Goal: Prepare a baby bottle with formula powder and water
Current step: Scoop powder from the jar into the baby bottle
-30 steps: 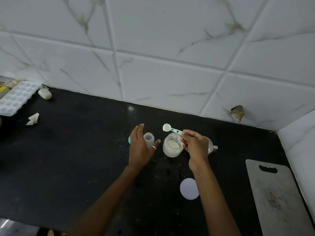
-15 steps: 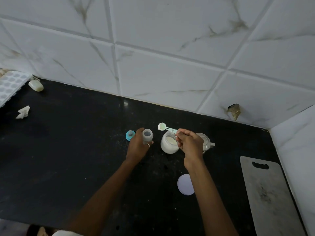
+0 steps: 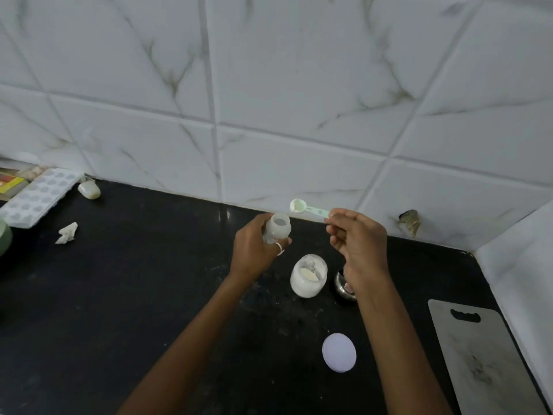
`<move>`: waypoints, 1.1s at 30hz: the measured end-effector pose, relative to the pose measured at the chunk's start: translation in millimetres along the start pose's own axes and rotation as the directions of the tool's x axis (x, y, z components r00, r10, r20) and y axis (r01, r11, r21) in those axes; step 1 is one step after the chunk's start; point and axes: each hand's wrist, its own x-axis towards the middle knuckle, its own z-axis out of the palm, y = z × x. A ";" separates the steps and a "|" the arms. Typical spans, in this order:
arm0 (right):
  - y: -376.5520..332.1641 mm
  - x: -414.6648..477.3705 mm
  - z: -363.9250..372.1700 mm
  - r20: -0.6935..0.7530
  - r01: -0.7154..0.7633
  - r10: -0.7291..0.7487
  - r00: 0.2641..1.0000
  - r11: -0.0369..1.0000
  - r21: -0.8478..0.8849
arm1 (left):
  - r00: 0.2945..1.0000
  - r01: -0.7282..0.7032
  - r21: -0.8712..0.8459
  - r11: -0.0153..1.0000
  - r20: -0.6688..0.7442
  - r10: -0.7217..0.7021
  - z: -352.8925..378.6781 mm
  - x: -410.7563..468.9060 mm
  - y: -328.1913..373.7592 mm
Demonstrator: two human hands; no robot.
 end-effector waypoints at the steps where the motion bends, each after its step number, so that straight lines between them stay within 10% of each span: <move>1: -11.2 -3.1 1.9 0.007 0.022 -0.022 1.000 1.000 0.012 | 0.999 -0.033 0.004 0.999 -0.011 0.033 -4.5 4.1 10.9; 23: -75.3 -29.8 28.1 0.007 0.377 -0.382 0.924 0.907 -0.187 | 0.966 -0.233 0.139 0.963 -0.083 0.246 -57.6 27.7 100.3; 33: -68.6 -29.9 33.6 0.228 0.740 -0.798 0.558 0.353 -0.572 | 0.966 -0.238 0.160 0.958 -0.060 0.250 -58.2 36.0 103.8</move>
